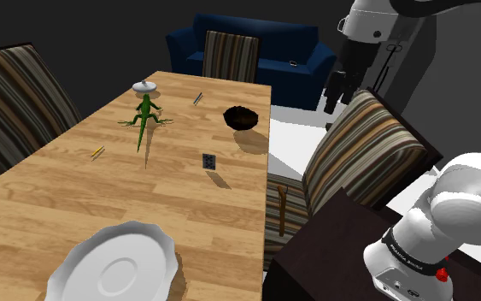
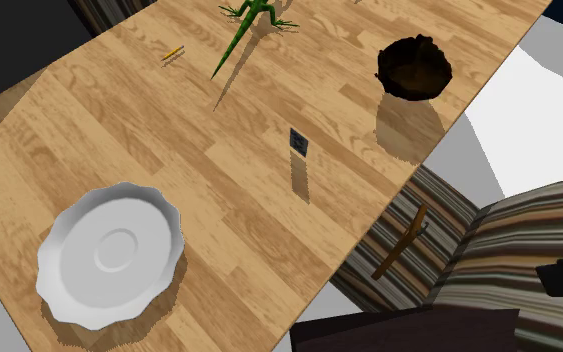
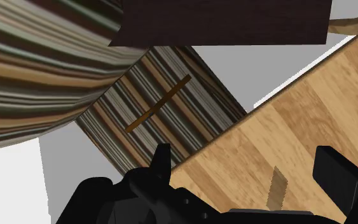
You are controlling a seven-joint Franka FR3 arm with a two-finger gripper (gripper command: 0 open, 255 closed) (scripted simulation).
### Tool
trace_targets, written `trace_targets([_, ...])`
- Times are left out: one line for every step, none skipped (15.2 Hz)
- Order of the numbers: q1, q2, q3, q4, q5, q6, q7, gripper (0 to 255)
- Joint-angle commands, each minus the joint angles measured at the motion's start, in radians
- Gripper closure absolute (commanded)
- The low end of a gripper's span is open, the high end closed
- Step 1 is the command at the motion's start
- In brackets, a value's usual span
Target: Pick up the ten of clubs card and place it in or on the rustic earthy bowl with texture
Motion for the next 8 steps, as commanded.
trace_targets([0.0, 0.0, 0.0, 0.0, 0.0, 0.0, 0.0, 0])
trace_targets([0.001, -0.001, 0.025, -0.026, 0.008, 0.041, 0.037, 0])
trace_targets([0.001, 0.0, 0.05, -0.05, 0.016, 0.082, 0.073, 0])
trace_targets([0.001, 0.004, 0.076, -0.072, 0.023, 0.124, 0.111, 0])
trace_targets([0.001, 0.012, 0.103, -0.092, 0.03, 0.167, 0.148, 0])
trace_targets([0.0, 0.022, 0.13, -0.109, 0.035, 0.21, 0.186, 0])
trace_targets([-0.002, 0.035, 0.158, -0.124, 0.04, 0.253, 0.224, 0])
trace_targets([-0.005, 0.052, 0.187, -0.137, 0.042, 0.296, 0.264, 0])
